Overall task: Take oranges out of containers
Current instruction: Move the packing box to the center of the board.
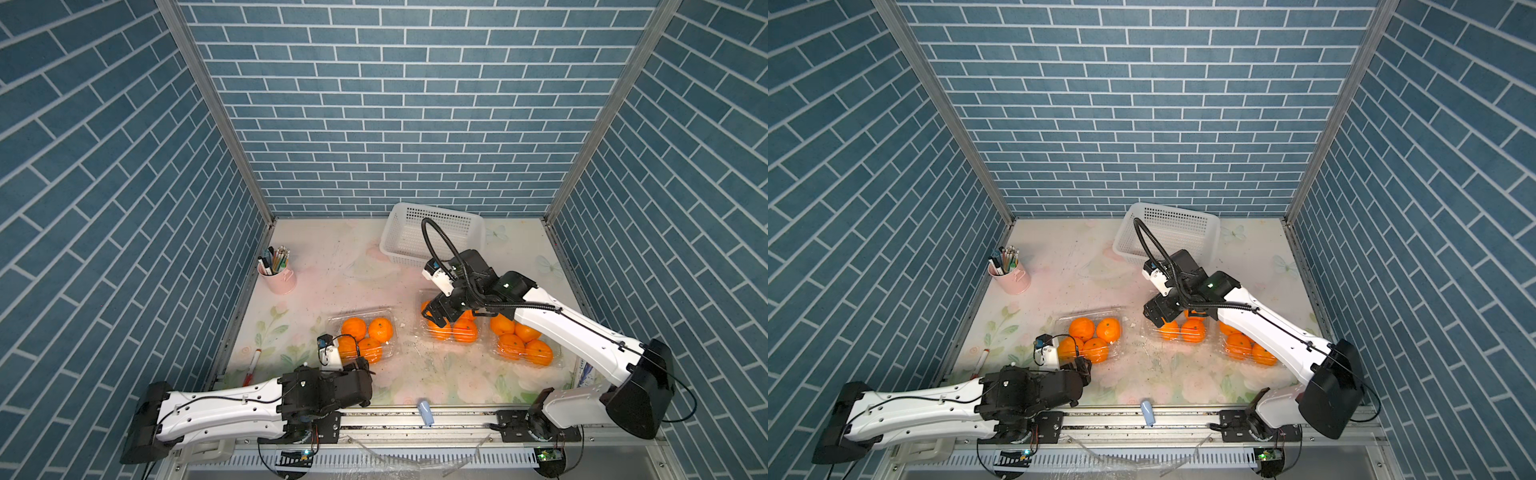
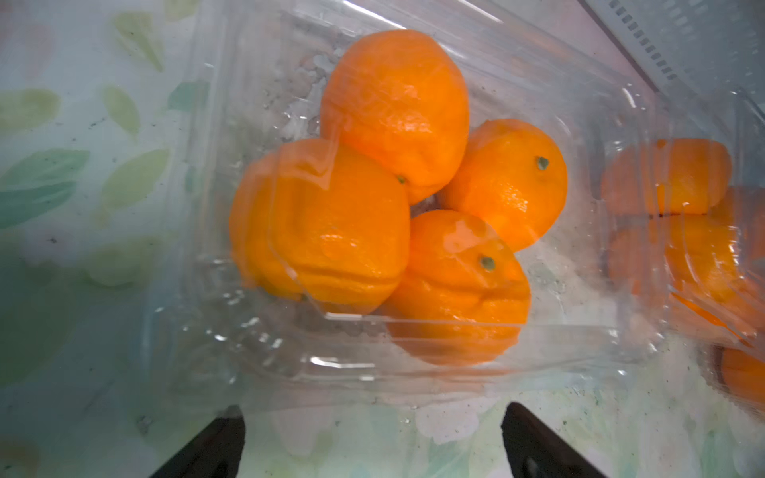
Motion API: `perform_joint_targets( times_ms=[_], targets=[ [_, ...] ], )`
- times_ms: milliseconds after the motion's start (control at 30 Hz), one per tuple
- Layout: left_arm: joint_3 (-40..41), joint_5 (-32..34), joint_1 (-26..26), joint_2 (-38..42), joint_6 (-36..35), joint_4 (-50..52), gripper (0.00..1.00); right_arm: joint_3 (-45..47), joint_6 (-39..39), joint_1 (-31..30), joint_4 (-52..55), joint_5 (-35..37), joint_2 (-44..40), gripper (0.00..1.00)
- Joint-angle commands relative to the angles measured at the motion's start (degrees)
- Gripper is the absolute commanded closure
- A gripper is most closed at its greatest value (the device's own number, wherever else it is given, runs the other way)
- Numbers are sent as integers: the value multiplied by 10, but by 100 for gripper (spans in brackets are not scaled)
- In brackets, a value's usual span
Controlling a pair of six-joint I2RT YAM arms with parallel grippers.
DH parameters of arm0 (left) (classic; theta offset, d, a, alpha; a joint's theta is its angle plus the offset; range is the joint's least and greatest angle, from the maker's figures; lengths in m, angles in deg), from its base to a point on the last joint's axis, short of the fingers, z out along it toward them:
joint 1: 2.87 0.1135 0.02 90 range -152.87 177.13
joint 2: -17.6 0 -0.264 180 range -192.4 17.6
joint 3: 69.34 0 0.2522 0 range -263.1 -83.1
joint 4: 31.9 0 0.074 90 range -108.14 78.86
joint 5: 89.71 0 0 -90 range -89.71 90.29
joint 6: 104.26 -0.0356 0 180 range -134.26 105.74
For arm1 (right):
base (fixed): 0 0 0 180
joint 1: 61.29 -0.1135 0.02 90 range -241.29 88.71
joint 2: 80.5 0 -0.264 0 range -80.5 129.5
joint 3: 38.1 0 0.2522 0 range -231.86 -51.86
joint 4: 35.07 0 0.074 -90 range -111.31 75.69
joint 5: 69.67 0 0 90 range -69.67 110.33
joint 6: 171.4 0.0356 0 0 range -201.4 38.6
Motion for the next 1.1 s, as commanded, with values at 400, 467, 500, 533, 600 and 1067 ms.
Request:
perform_joint_targets(
  times_ms=[400,467,500,533,600,1067],
  targets=[
    [-22,-151,348,-96,-316,-134,10,-121,-46,-60,-15,32,135,7],
    [-27,-189,394,-132,-350,-191,10,-132,-37,-63,-18,43,149,7],
    [-30,-203,411,-146,-359,-214,11,-138,-33,-63,-18,45,154,7],
    [-36,-219,428,-165,-369,-235,11,-143,-29,-65,-20,60,159,7],
    [-56,-238,453,-198,-389,-266,11,-156,-16,-68,-24,92,169,7],
    [-113,-279,520,-201,-441,-272,5,-236,10,-85,-31,175,244,9]
  ],
)
